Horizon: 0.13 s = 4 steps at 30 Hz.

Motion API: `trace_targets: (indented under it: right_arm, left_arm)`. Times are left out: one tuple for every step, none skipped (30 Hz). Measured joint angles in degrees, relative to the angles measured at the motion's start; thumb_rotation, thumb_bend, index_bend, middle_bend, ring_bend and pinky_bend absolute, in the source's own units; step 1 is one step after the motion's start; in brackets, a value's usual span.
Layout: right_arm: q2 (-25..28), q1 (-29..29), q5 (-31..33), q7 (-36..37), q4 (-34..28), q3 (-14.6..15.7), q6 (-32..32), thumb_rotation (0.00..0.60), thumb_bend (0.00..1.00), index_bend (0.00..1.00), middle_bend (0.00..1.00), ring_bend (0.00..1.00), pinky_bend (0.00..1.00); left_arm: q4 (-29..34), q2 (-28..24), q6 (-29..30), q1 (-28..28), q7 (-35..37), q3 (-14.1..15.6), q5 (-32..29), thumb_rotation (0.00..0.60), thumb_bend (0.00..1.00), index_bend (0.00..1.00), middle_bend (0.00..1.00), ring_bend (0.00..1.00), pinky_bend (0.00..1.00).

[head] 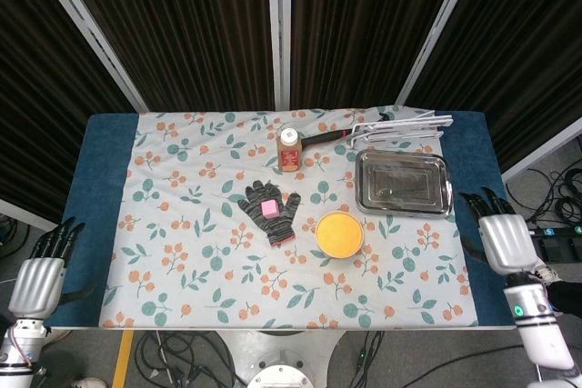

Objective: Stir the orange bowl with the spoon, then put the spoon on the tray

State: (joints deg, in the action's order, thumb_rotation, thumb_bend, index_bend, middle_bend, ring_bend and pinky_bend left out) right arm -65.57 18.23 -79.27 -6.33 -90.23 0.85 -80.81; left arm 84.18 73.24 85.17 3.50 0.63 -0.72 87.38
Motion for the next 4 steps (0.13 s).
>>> trace_targets:
  right_arm:
    - [0.17, -1.41, -1.51, 1.82, 0.34, 0.7, -1.93, 0.6, 0.25, 0.02, 0.08, 0.0, 0.06]
    - [0.26, -2.82, -2.91, 3.47, 0.76, 1.33, -3.83, 0.6, 0.26, 0.02, 0.08, 0.0, 0.06]
    - [0.29, -4.69, -4.63, 5.39, 1.4, 2.1, -6.24, 0.6, 0.26, 0.02, 0.08, 0.0, 0.06]
    - [0.26, -6.05, -5.8, 6.57, 1.95, 2.61, -7.9, 0.6, 0.27, 0.02, 0.08, 0.0, 0.06]
  left_arm:
    - [0.13, -0.08, 0.11, 0.02, -0.12, -0.05, 0.04, 0.6, 0.04, 0.1, 0.1, 0.1, 0.13]
    - [0.24, -0.14, 0.24, 0.02, -0.21, -0.09, 0.07, 0.6, 0.04, 0.1, 0.1, 0.1, 0.13]
    - [0.38, -0.22, 0.42, 0.0, -0.35, -0.13, 0.1, 0.6, 0.04, 0.1, 0.1, 0.1, 0.13]
    - [0.49, -0.27, 0.56, -0.02, -0.46, -0.15, 0.14, 0.6, 0.04, 0.1, 0.1, 0.1, 0.13]
